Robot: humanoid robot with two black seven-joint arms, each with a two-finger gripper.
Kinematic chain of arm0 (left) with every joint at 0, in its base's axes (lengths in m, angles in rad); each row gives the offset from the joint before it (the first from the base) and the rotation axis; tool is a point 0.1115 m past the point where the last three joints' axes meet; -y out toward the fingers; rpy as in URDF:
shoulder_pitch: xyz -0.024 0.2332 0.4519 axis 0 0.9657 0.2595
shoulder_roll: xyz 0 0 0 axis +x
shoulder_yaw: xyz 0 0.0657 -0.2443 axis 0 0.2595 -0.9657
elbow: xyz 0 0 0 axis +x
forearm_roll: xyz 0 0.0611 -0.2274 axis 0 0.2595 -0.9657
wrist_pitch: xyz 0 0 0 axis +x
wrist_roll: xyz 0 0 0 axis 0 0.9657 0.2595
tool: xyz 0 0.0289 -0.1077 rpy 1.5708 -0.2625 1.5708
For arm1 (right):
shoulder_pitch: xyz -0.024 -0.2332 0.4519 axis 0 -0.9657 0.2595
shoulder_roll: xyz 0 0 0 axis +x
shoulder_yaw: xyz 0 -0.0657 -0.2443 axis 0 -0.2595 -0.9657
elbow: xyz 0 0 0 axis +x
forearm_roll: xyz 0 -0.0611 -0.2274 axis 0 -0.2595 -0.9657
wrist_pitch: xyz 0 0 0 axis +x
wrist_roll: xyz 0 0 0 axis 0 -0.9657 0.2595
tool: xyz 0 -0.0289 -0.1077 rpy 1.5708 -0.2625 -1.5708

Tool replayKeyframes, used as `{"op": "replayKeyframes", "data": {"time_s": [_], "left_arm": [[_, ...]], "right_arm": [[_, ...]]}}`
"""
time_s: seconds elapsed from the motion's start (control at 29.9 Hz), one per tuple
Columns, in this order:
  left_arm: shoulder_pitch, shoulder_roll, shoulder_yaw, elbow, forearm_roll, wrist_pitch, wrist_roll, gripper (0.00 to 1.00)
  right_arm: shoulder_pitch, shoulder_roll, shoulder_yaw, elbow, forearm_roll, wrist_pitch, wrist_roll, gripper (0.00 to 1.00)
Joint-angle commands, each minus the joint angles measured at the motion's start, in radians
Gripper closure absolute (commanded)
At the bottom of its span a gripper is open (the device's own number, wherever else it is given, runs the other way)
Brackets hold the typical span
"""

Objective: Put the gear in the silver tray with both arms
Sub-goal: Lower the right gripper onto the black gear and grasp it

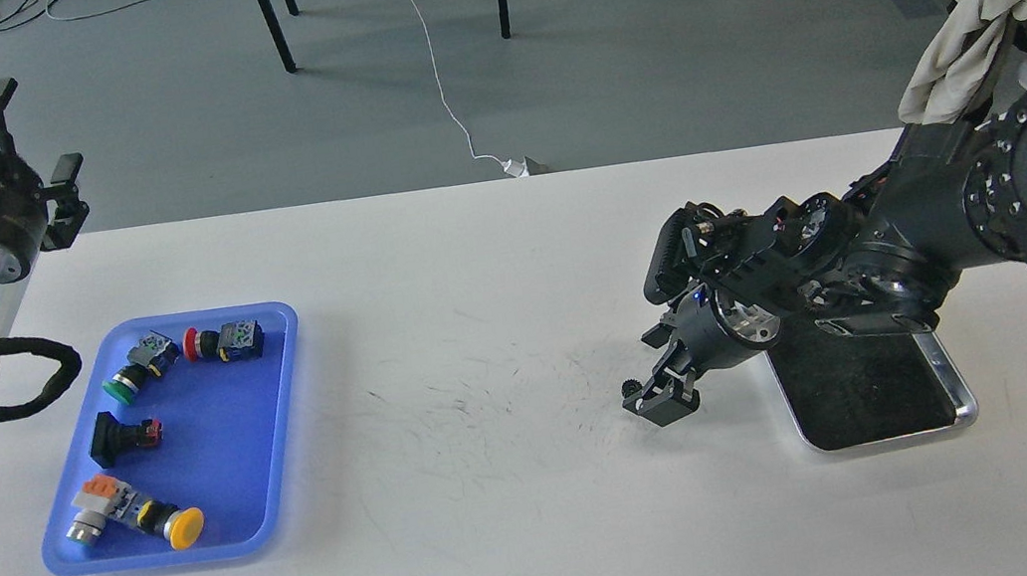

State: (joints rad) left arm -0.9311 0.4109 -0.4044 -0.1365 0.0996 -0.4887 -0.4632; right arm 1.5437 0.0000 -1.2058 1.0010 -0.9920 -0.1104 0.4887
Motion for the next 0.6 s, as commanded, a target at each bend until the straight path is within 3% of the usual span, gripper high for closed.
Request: {"op": "replayKeyframes", "data": {"time_s": [0.0,0.57], "left_arm": [[0.002,0.000,0.001,0.000,0.000,0.000,0.001,0.01],[0.005,0.009,0.001,0.000,0.000,0.000,-0.002,0.01]], "right_arm": [[-0.008,0.000,0.000,-0.001,-0.005,0.000,0.000,0.17],[-0.025,0.000,0.003,-0.010,0.001,-0.009,0.000,0.22]]}}
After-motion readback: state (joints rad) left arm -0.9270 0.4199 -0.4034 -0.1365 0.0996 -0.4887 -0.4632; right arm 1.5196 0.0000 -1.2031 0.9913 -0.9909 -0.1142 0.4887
